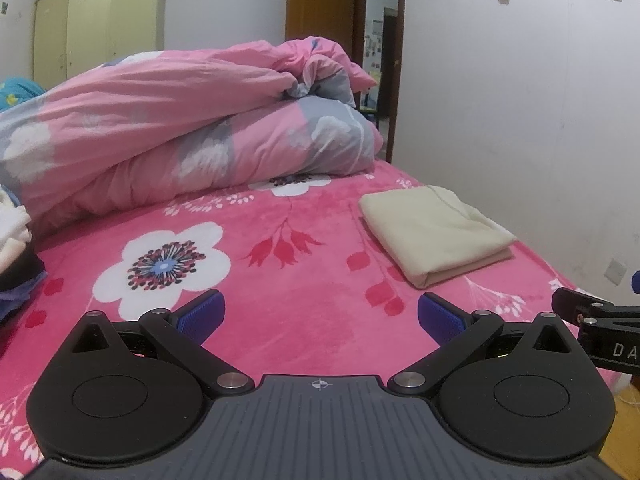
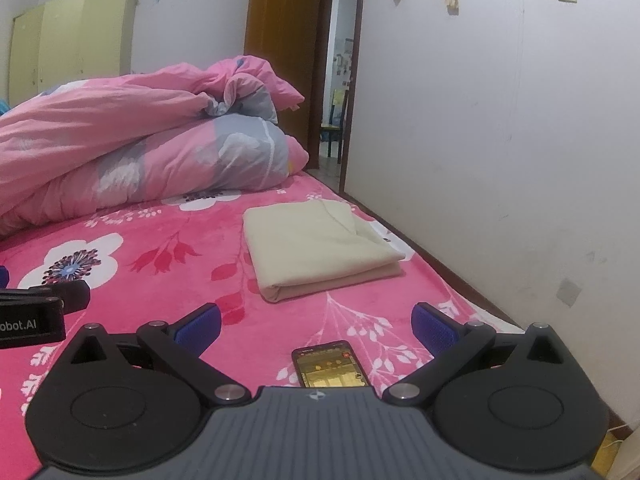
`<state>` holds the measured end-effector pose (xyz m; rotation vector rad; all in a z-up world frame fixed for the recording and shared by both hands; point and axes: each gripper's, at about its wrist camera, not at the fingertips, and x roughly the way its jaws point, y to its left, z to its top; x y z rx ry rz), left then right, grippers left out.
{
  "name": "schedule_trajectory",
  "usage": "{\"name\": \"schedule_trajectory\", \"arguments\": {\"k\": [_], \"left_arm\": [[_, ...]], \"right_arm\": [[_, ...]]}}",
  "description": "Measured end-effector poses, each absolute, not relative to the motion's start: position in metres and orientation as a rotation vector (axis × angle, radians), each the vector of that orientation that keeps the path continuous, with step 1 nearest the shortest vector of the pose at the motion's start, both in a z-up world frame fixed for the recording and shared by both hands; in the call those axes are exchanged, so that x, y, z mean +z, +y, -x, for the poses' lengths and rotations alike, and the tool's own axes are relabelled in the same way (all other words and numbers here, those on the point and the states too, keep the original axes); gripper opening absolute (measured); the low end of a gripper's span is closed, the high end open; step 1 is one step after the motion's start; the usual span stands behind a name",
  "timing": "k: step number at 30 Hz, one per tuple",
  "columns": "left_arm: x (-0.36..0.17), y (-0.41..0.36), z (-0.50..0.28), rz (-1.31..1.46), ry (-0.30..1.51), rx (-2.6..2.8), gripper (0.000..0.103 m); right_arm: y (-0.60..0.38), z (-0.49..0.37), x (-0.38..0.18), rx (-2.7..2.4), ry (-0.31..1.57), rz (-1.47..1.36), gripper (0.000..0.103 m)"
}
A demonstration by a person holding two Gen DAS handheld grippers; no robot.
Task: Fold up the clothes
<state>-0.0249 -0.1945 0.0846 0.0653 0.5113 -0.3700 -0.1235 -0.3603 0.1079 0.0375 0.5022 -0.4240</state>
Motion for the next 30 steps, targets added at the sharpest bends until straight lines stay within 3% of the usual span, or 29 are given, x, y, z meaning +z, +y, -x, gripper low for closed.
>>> {"name": "schedule_trajectory", "arguments": {"k": [30], "left_arm": [[0.0854, -0.1995, 0.0287, -0.082, 0.517, -0.363, 0.103]], "right_arm": [[-0.3567, 0.1248, 0.1072, -0.419, 0.508, -0.045, 0.103]]}}
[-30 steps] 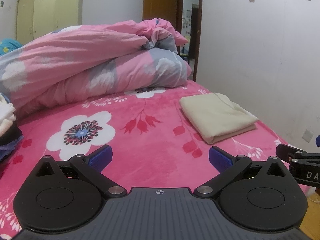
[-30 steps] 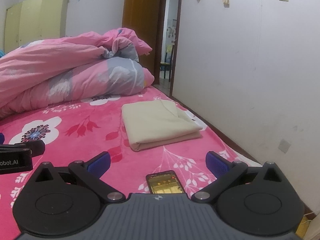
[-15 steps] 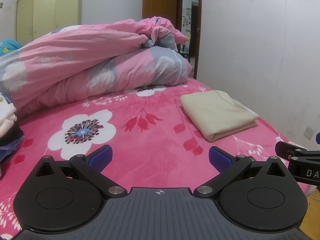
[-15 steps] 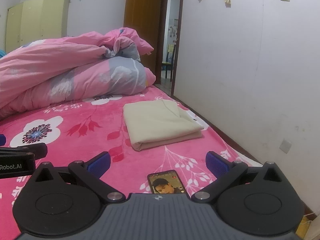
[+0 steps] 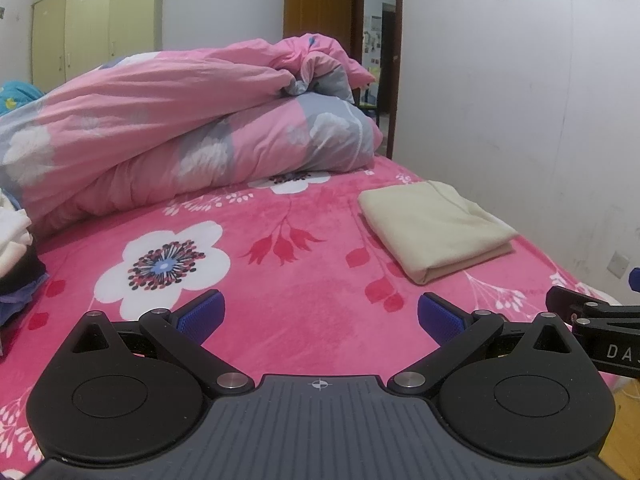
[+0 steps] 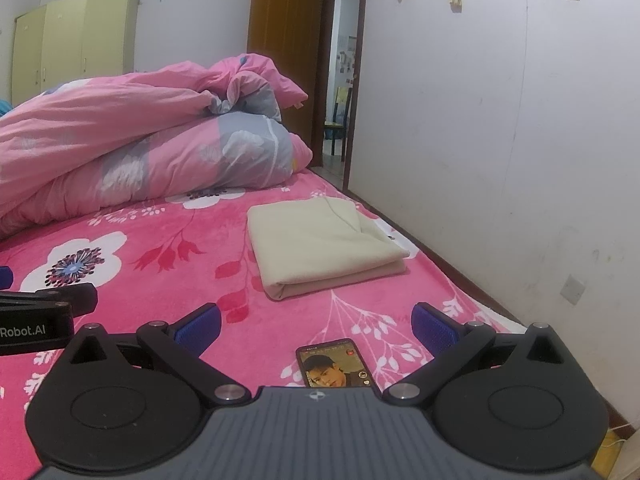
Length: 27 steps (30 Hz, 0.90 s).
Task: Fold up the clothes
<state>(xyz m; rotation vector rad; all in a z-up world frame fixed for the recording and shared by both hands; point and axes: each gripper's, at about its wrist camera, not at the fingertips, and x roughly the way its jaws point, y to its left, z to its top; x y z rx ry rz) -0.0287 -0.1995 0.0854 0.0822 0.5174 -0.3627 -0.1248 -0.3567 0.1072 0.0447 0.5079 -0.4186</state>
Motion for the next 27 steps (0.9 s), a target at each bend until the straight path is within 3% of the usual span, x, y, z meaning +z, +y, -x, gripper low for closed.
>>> {"name": "schedule_trajectory", "arguments": {"k": [27], "left_arm": [[0.0885, -0.1958, 0.0277, -0.075, 0.509, -0.361, 0.103]], "right_arm": [[-0.3552, 0.1212, 0.1117, -0.403, 0.506, -0.035, 0.103]]}}
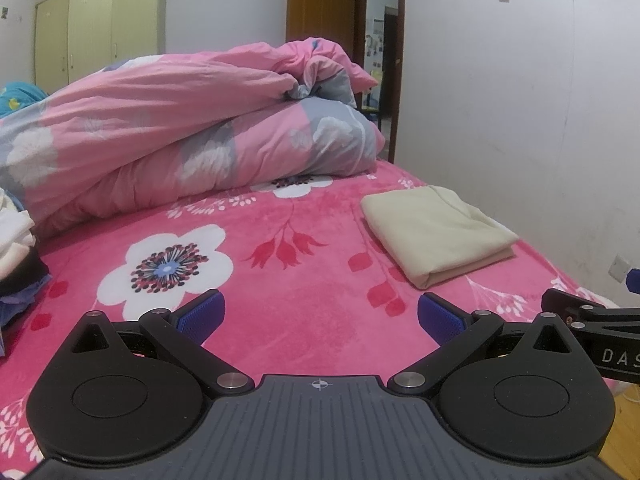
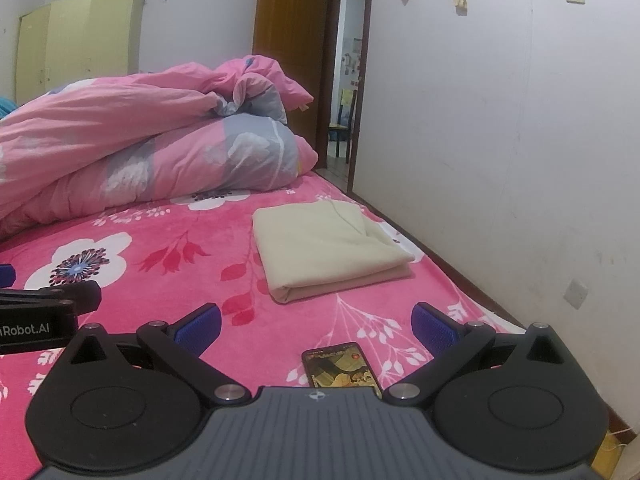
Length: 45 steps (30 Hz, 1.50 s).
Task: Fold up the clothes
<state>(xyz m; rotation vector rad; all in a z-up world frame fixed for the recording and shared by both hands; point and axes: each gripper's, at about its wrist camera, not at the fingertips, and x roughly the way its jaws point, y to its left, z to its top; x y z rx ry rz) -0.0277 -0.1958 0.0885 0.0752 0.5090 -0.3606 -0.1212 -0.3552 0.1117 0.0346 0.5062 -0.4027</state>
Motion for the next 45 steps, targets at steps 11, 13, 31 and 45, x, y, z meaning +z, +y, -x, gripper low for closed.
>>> {"name": "schedule_trajectory", "arguments": {"k": [11, 13, 31, 45], "left_arm": [[0.0876, -0.1964, 0.0276, -0.073, 0.513, -0.358, 0.103], [0.0873, -0.1967, 0.0273, -0.074, 0.516, -0.357, 0.103], [0.0889, -0.1959, 0.0273, -0.076, 0.513, -0.357, 0.103], [0.0893, -0.1962, 0.0244, -0.083, 0.515, -0.355, 0.103]], "right_arm": [[-0.3546, 0.1213, 0.1125, -0.399, 0.503, -0.033, 0.103], [-0.3552, 0.1204, 0.1126, -0.398, 0.504, -0.034, 0.103], [-0.354, 0.1193, 0.1142, -0.389, 0.503, -0.03, 0.103], [-0.3534, 0.1186, 0.1132, -0.386, 0.505, -0.034, 0.103]]}}
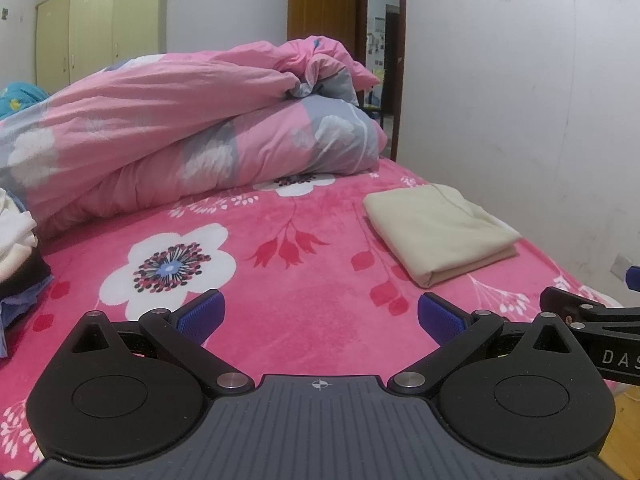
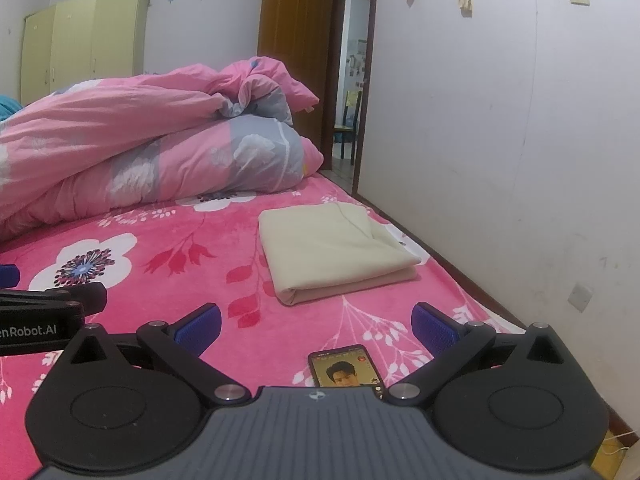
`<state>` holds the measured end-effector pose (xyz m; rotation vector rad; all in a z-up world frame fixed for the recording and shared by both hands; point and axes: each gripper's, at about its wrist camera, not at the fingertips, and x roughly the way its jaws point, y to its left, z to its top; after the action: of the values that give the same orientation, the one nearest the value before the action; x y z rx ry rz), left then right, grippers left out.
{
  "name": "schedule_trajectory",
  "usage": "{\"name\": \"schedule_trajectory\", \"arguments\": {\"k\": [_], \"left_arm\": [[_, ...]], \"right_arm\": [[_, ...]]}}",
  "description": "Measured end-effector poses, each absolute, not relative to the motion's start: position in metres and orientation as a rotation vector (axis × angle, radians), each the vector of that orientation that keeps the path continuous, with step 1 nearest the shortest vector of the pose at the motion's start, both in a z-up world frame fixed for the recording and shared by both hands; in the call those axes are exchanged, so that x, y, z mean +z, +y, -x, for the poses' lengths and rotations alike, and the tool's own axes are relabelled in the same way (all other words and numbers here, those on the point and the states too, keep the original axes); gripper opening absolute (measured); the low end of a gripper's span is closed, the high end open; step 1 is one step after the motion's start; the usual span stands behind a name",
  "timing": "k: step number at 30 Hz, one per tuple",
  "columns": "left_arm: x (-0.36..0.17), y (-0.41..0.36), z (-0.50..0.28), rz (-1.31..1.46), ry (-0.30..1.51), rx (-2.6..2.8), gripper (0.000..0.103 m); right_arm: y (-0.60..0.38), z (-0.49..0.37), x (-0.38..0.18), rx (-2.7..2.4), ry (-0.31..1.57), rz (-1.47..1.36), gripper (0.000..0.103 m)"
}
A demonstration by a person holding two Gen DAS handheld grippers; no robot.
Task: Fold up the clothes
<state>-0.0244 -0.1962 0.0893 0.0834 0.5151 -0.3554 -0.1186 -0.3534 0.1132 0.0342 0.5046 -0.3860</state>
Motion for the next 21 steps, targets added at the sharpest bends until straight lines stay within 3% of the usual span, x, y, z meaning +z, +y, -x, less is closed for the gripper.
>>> {"name": "schedule_trajectory", "arguments": {"k": [21], "left_arm": [[0.0851, -0.1988, 0.0209, -0.09, 0.525, -0.348, 0.103]], "right_arm": [[-0.3531, 0.1142, 0.109, -0.386, 0.517, -0.033, 0.103]]}}
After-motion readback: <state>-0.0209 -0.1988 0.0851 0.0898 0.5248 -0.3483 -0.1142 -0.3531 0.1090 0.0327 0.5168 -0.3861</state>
